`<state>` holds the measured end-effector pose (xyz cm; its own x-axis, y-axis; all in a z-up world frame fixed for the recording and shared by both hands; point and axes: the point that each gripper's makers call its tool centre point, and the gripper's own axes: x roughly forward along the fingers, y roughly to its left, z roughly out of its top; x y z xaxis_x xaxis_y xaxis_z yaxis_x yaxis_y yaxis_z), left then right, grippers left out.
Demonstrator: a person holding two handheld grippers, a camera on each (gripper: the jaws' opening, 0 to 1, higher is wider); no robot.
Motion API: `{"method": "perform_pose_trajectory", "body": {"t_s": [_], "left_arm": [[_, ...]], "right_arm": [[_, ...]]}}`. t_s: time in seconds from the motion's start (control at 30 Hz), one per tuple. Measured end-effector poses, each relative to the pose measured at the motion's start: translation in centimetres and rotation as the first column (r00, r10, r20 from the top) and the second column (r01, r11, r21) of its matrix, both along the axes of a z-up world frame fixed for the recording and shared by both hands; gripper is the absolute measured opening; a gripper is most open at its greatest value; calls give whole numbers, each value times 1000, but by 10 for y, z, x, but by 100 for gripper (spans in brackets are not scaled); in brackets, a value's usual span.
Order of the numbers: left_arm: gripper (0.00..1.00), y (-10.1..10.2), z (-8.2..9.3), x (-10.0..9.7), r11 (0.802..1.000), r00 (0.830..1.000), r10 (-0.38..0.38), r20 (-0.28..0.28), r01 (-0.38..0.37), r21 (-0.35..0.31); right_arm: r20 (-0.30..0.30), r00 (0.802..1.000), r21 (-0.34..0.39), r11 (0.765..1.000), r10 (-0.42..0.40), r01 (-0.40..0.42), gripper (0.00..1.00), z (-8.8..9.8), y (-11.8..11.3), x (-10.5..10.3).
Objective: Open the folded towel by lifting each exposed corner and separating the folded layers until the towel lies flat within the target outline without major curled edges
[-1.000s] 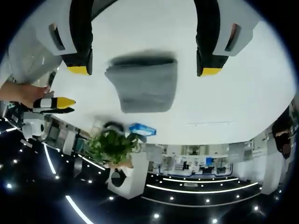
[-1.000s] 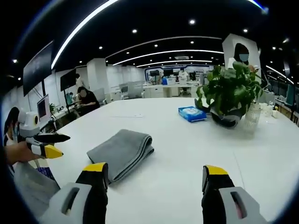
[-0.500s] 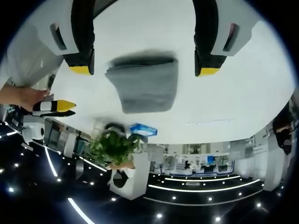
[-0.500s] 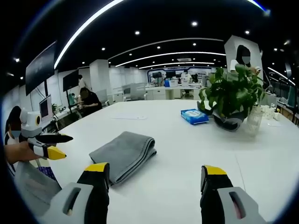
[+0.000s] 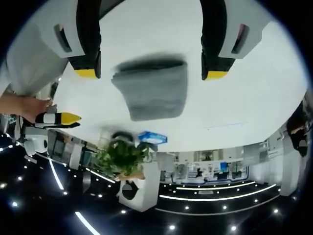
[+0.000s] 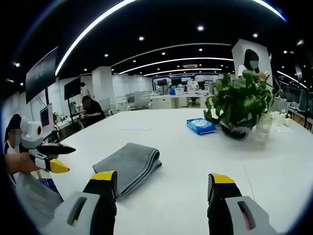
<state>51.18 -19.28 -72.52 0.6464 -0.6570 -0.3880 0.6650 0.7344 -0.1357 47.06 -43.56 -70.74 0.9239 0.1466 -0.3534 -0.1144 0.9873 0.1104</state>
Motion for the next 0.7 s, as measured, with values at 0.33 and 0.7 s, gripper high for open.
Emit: {"method": "perform_pose_trajectory", "body": {"t_s": [0.33, 0.7], "left_arm": [[84, -2, -3, -3, 1000, 1000, -10, -11, 10, 13], [83, -24, 2, 3, 998, 998, -62, 6, 62, 23]], "right_arm": [[-3, 1000, 7, 1000, 1, -1, 75, -1, 0, 0], [-8, 1000, 10, 1000, -8, 8, 72, -2, -3, -1]]}}
